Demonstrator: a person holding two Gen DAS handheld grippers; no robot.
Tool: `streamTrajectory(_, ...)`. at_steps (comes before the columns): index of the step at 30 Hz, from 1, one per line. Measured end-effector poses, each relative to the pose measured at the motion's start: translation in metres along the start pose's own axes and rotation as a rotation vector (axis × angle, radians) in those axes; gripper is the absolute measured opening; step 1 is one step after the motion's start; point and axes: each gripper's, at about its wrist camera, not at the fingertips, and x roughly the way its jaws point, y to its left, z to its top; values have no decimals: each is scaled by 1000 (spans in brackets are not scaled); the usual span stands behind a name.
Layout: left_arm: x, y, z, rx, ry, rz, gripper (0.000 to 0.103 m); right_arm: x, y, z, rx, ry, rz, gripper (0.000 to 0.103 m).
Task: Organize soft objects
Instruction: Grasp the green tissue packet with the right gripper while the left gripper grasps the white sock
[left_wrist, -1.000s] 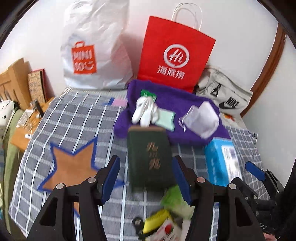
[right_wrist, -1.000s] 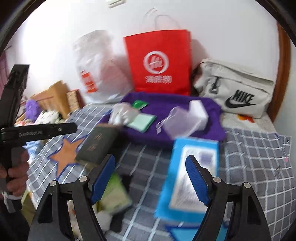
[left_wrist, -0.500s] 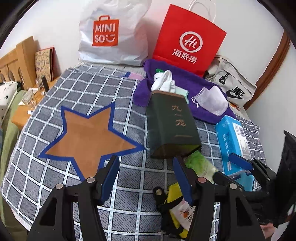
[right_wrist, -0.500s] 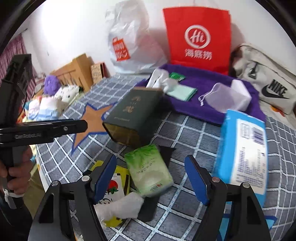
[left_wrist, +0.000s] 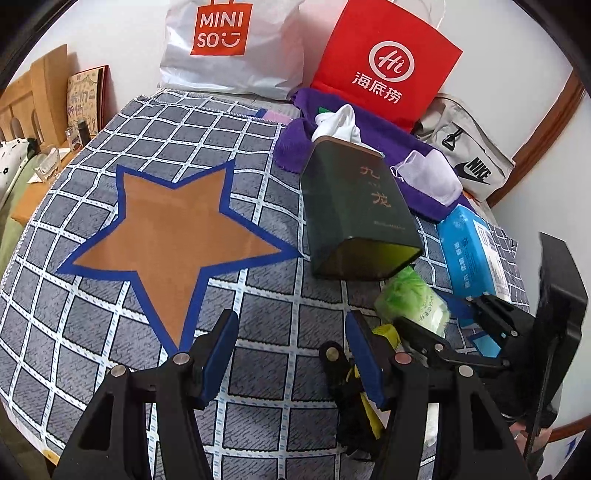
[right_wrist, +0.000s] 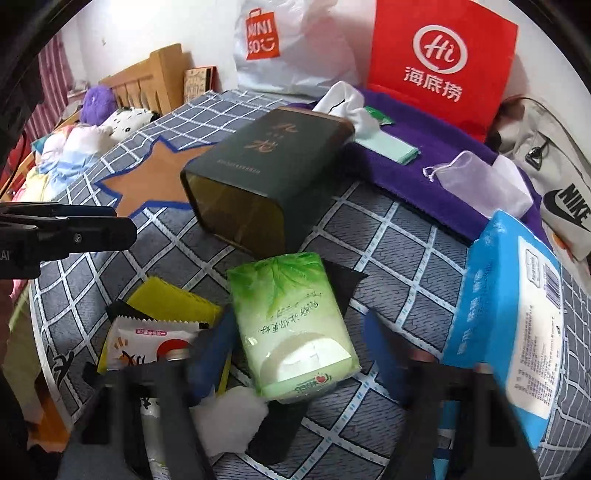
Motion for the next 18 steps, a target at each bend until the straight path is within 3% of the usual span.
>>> streamTrajectory(8, -13, -17, -11, 61, -13, -22, 58, -43, -13, -7, 81, -118, 51, 51)
streamTrajectory(11, -19, -33, -17, 107, -22, -33, 58, -63, -19, -15, 105, -157, 18, 51)
streamTrajectory(18, -29, -72, -37, 229, -35, -94, 58, -96, -36, -46, 164, -171, 0, 51)
